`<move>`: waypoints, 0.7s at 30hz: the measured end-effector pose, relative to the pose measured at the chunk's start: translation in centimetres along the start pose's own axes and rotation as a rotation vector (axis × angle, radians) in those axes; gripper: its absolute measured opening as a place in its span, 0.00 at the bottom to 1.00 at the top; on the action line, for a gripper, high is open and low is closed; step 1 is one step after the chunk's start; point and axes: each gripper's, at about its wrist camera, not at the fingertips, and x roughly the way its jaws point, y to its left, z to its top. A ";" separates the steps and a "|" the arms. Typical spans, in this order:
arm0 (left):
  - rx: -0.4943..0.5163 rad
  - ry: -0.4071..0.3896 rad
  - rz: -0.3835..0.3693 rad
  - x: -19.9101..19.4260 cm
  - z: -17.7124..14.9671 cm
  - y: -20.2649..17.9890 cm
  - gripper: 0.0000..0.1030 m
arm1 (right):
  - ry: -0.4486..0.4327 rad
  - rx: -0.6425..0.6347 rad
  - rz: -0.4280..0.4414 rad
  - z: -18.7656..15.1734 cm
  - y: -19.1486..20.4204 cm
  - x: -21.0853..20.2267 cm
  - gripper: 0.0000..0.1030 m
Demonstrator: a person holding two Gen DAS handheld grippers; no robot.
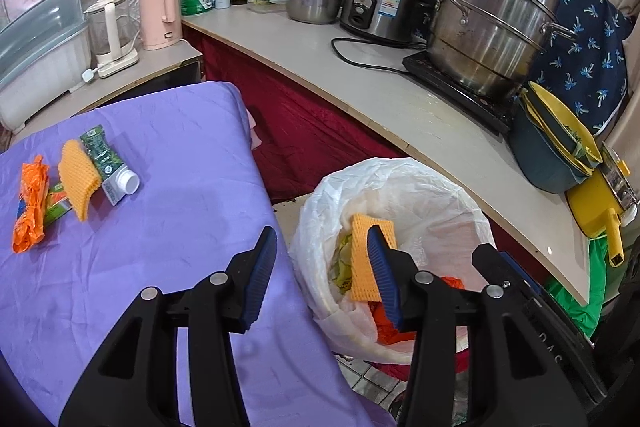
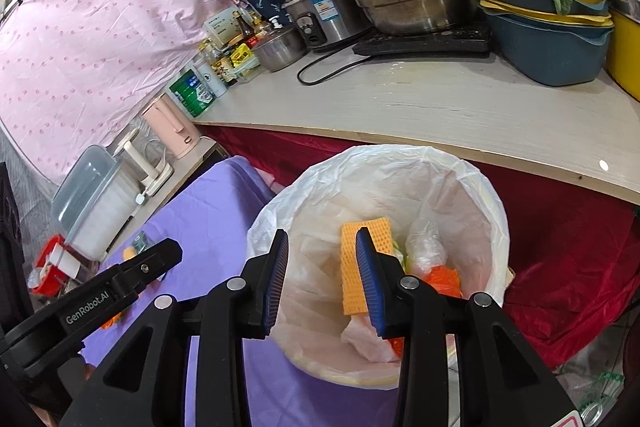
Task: Collect trash
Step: 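Open both tools to drop the foam net and clear bag into the bin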
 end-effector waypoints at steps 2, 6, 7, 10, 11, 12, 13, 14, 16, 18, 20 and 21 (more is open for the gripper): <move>-0.010 -0.003 0.007 -0.2 0.0 0.6 0.43 | 0.006 -0.013 0.005 -0.2 0.8 0.1 0.34; -0.028 -0.016 0.030 -1.0 -0.1 2.1 0.43 | 0.016 -0.037 0.015 -0.7 2.2 0.3 0.34; -0.033 -0.019 0.035 -1.1 -0.1 2.5 0.43 | 0.019 -0.044 0.020 -0.8 2.8 0.4 0.34; -0.048 -0.025 0.045 -1.7 -0.2 3.8 0.43 | 0.025 -0.062 0.029 -1.2 4.1 0.5 0.36; -0.053 -0.027 0.051 -1.8 -0.2 4.2 0.43 | 0.025 -0.067 0.030 -1.3 4.4 0.5 0.39; -0.059 -0.029 0.056 -2.0 -0.3 4.7 0.43 | 0.025 -0.074 0.031 -1.5 4.9 0.5 0.41; -0.065 -0.031 0.059 -2.2 -0.3 5.1 0.43 | 0.027 -0.079 0.033 -1.7 5.3 0.5 0.41; -0.073 -0.032 0.066 -2.4 -0.4 5.7 0.44 | 0.031 -0.088 0.038 -2.0 5.9 0.6 0.41; -0.082 -0.033 0.075 -2.6 -0.5 6.7 0.44 | 0.039 -0.101 0.045 -2.3 6.8 0.8 0.41; -0.098 -0.033 0.087 -2.8 -0.6 7.8 0.44 | 0.047 -0.121 0.054 -2.7 7.9 1.1 0.41; -0.115 -0.034 0.097 -3.0 -0.8 8.8 0.48 | 0.054 -0.139 0.062 -2.9 9.0 1.3 0.41; -0.127 -0.036 0.106 -3.2 -0.9 9.5 0.50 | 0.057 -0.146 0.067 -3.1 9.5 1.4 0.41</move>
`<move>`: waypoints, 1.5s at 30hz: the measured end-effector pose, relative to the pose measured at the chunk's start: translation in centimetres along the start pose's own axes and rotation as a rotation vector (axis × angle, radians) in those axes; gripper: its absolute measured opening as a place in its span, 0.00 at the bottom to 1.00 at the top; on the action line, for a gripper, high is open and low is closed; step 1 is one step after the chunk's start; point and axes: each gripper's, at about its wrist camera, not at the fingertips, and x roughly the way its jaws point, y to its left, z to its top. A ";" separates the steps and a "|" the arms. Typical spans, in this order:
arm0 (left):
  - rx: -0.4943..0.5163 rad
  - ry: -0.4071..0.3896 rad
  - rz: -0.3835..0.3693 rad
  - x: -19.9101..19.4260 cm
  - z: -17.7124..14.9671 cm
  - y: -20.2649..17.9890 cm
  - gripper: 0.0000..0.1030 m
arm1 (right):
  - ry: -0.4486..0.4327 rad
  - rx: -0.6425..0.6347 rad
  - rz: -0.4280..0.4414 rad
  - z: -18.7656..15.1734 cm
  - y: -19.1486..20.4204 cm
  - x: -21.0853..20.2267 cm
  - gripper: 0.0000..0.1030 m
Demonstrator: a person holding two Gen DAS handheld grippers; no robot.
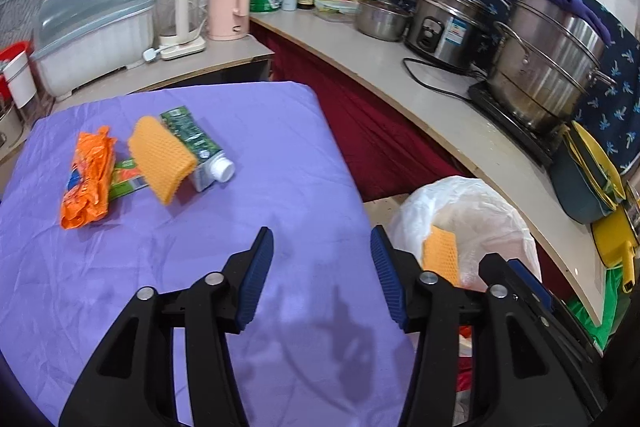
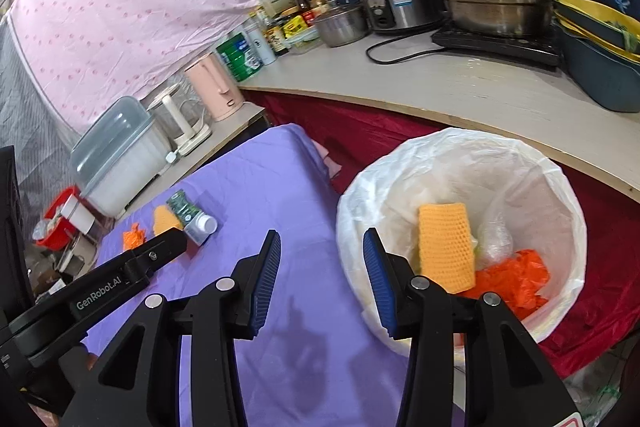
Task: Collect trash
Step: 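Open both tools to drop the foam net and clear bag into the bin, then move both open tools back over the remaining trash on the table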
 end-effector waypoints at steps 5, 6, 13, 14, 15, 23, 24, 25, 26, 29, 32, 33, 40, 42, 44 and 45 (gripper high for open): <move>-0.040 -0.007 0.040 -0.5 -0.1 3.2 0.51 | 0.023 -0.040 0.024 -0.5 2.8 1.0 0.41; -0.052 -0.007 0.049 -0.6 -0.1 4.1 0.51 | 0.030 -0.048 0.030 -0.6 3.4 1.3 0.41; -0.115 -0.006 0.125 -0.9 -0.5 9.5 0.56 | 0.072 -0.105 0.073 -1.8 7.5 3.1 0.41; -0.126 -0.005 0.133 -0.9 -0.6 10.3 0.56 | 0.077 -0.111 0.077 -2.0 8.0 3.3 0.41; -0.139 -0.002 0.143 -0.9 -0.7 11.1 0.57 | 0.081 -0.117 0.081 -2.1 8.4 3.6 0.41; -0.205 0.008 0.204 -0.9 -1.1 16.4 0.57 | 0.129 -0.170 0.121 -3.2 12.8 6.3 0.41; -0.217 0.010 0.212 -0.9 -1.1 17.2 0.57 | 0.133 -0.175 0.125 -3.3 13.2 6.6 0.41; -0.227 0.014 0.218 -0.8 -1.1 17.9 0.57 | 0.139 -0.182 0.131 -3.5 13.9 7.0 0.41; -0.236 0.015 0.221 -0.7 -1.1 18.5 0.58 | 0.144 -0.187 0.134 -3.6 14.2 7.3 0.41; -0.274 0.021 0.227 -0.5 -1.2 20.5 0.64 | 0.157 -0.203 0.143 -3.9 15.5 8.4 0.41; -0.309 0.027 0.233 -0.2 -1.2 22.3 0.67 | 0.171 -0.213 0.150 -4.1 16.7 9.6 0.41; -0.326 0.032 0.234 0.0 -1.3 23.1 0.68 | 0.174 -0.216 0.151 -4.2 17.1 10.0 0.41; -0.409 0.060 0.225 1.6 -1.7 26.2 0.69 | 0.218 -0.188 0.162 -4.6 18.7 13.9 0.41; -0.417 0.065 0.216 2.1 -1.7 26.6 0.69 | 0.229 -0.182 0.167 -4.7 19.0 14.8 0.41; -0.427 0.071 0.205 2.6 -1.6 27.0 0.69 | 0.239 -0.179 0.170 -4.7 19.4 15.7 0.41; -0.431 0.071 0.200 2.8 -1.5 27.2 0.69 | 0.241 -0.178 0.170 -4.7 19.6 16.2 0.41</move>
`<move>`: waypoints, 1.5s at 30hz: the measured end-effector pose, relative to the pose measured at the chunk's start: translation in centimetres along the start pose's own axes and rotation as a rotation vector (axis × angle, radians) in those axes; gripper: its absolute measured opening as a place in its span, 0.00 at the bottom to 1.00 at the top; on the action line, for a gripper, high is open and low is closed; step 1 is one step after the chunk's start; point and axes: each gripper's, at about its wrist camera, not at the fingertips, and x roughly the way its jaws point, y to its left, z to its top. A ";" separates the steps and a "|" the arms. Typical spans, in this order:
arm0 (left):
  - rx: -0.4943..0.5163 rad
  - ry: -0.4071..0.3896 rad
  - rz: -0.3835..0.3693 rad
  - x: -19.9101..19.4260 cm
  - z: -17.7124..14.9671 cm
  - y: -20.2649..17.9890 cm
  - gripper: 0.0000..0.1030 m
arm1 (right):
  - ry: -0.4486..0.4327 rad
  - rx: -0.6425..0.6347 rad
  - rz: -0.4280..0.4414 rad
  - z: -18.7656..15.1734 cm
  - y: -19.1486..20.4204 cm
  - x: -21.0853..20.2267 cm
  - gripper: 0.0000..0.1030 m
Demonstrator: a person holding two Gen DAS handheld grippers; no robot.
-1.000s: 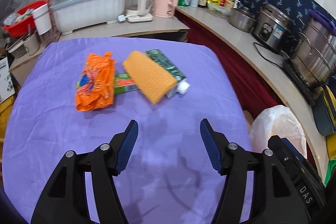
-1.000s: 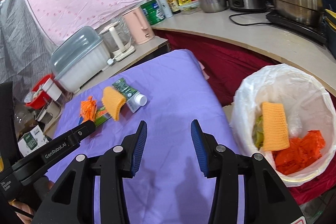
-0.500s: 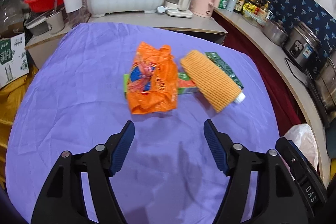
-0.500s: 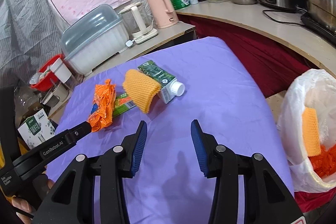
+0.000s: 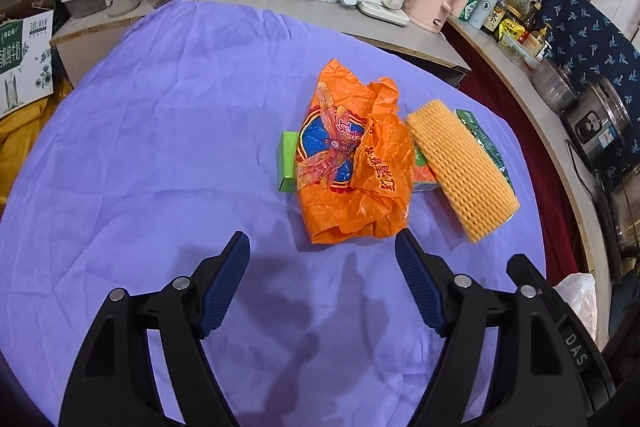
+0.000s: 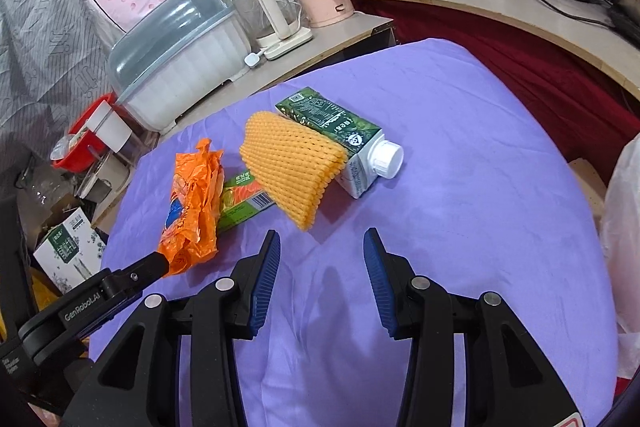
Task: Collect trash
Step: 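Move both open tools back over the remaining trash on the table, then grasp the orange snack bag with the left tool while the right tool grasps the other foam net, then carry the orange snack bag and foam net over the bin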
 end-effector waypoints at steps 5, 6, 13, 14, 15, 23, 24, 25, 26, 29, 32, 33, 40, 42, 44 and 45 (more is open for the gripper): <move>-0.020 0.015 -0.015 1.4 0.6 0.3 0.71 | 0.011 0.009 0.011 0.6 0.5 2.0 0.41; -0.026 0.017 -0.019 1.7 0.8 0.4 0.71 | 0.013 0.010 0.012 0.7 0.6 2.3 0.41; -0.045 0.033 -0.063 3.0 1.4 0.7 0.58 | 0.018 0.030 0.023 1.3 0.8 4.4 0.41; -0.041 0.037 -0.069 3.1 1.4 0.6 0.50 | 0.019 0.031 0.026 1.3 0.9 4.5 0.41; -0.034 0.042 -0.077 3.3 1.4 0.5 0.45 | 0.021 0.031 0.028 1.4 0.9 4.6 0.40; 0.012 0.042 -0.099 3.0 1.1 -0.2 0.08 | 0.029 0.019 0.043 1.3 1.2 4.7 0.14; 0.015 0.038 -0.099 2.8 1.0 -0.3 0.07 | 0.027 0.018 0.045 1.2 1.2 4.5 0.12; 0.020 0.032 -0.098 2.6 1.0 -0.4 0.07 | 0.024 0.017 0.048 1.2 1.2 4.3 0.12; 0.023 0.029 -0.098 2.4 1.0 -0.5 0.06 | 0.018 0.016 0.052 1.2 1.2 3.8 0.11; 0.038 0.014 -0.100 1.5 0.8 -1.0 0.05 | 0.004 0.016 0.056 1.3 1.3 2.7 0.10; 0.052 -0.001 -0.108 0.3 0.5 -1.5 0.05 | -0.017 0.020 0.057 1.3 1.1 1.2 0.10; 0.057 -0.006 -0.111 -0.2 0.5 -1.8 0.05 | -0.024 0.022 0.057 1.4 1.0 0.7 0.10; 0.103 -0.036 -0.138 -3.5 -0.8 -4.2 0.05 | -0.082 0.040 0.055 1.5 -0.3 -3.6 0.10; 0.121 -0.046 -0.148 -4.5 -1.3 -5.2 0.05 | -0.100 0.048 0.052 1.5 -0.9 -4.9 0.10; 0.141 -0.055 -0.158 -5.4 -1.9 -6.3 0.05 | -0.119 0.058 0.047 1.4 -1.6 -6.3 0.10; 0.149 -0.058 -0.162 -5.8 -2.1 -6.8 0.05 | -0.128 0.063 0.046 1.3 -2.0 -7.0 0.10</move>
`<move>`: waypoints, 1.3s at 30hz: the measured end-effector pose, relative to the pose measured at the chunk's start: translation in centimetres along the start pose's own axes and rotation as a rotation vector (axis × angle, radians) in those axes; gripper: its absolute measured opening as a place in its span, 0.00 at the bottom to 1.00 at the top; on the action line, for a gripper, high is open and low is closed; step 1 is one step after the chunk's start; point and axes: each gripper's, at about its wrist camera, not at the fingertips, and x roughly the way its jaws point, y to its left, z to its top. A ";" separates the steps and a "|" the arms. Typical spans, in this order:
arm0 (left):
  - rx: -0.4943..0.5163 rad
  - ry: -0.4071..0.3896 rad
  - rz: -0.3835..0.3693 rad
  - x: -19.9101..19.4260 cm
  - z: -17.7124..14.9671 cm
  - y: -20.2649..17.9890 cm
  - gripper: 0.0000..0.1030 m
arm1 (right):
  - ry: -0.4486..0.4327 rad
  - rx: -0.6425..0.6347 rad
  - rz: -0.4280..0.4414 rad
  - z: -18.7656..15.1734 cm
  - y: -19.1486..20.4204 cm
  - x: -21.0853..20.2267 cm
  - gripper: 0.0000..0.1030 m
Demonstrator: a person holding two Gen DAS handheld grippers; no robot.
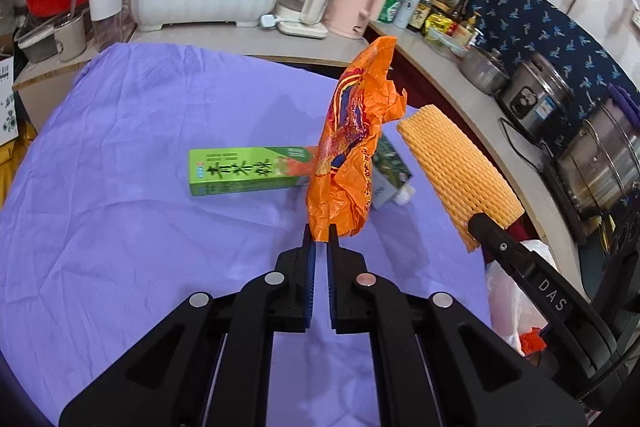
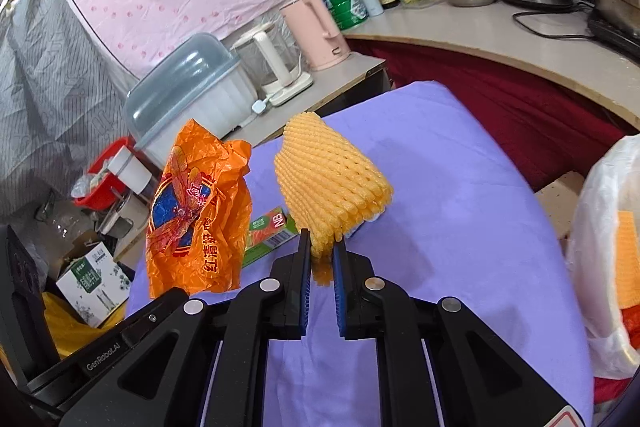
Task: Collect trash
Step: 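Carry the orange snack bag and foam net over the bin, then open both tools to drop the snack bag and foam net into the bin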
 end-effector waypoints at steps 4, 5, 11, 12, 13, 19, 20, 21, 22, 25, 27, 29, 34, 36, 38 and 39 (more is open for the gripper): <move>0.042 -0.008 -0.022 -1.1 -0.8 -2.9 0.05 | -0.036 0.024 -0.012 0.3 -1.8 -2.7 0.10; 0.056 -0.012 -0.028 -1.4 -1.0 -3.8 0.05 | -0.047 0.032 -0.017 0.3 -2.4 -3.6 0.10; 0.131 -0.022 -0.060 -2.7 -2.5 -8.7 0.05 | -0.098 0.075 -0.046 0.4 -6.2 -7.7 0.10; 0.149 -0.023 -0.067 -2.8 -2.9 -9.8 0.05 | -0.105 0.081 -0.052 0.3 -6.9 -8.3 0.10; 0.163 -0.023 -0.072 -2.9 -3.2 -10.6 0.05 | -0.112 0.088 -0.059 0.3 -7.6 -9.0 0.10; 0.252 -0.005 -0.117 -3.0 -5.8 -16.4 0.05 | -0.161 0.153 -0.112 -0.2 -13.0 -13.1 0.10; 0.264 -0.001 -0.123 -2.9 -6.2 -17.2 0.05 | -0.169 0.165 -0.122 -0.4 -13.8 -13.7 0.10; 0.281 0.005 -0.131 -2.8 -6.7 -18.3 0.05 | -0.176 0.177 -0.133 -0.6 -14.9 -14.4 0.10; 0.292 0.010 -0.137 -2.7 -7.1 -19.1 0.05 | -0.181 0.187 -0.142 -0.7 -15.7 -15.0 0.10; 0.328 0.027 -0.157 -2.3 -8.2 -21.5 0.05 | -0.196 0.214 -0.174 -1.2 -18.2 -16.5 0.10; 0.358 0.037 -0.169 -2.1 -9.0 -23.1 0.05 | -0.203 0.235 -0.192 -1.7 -19.9 -17.4 0.10; 0.377 0.045 -0.178 -1.8 -9.6 -24.3 0.05 | -0.208 0.257 -0.209 -2.1 -21.3 -18.1 0.10; 0.431 0.072 -0.193 -0.9 -11.3 -27.1 0.05 | -0.211 0.299 -0.240 -3.1 -24.2 -19.2 0.10; 0.446 0.089 -0.197 -0.4 -12.0 -27.9 0.05 | -0.208 0.310 -0.250 -3.3 -24.9 -19.3 0.10; 0.462 0.111 -0.199 0.3 -12.6 -28.5 0.05 | -0.204 0.312 -0.263 -3.4 -25.5 -19.3 0.10; 0.469 0.120 -0.200 0.5 -12.8 -28.7 0.05 | -0.202 0.312 -0.270 -3.5 -25.7 -19.3 0.10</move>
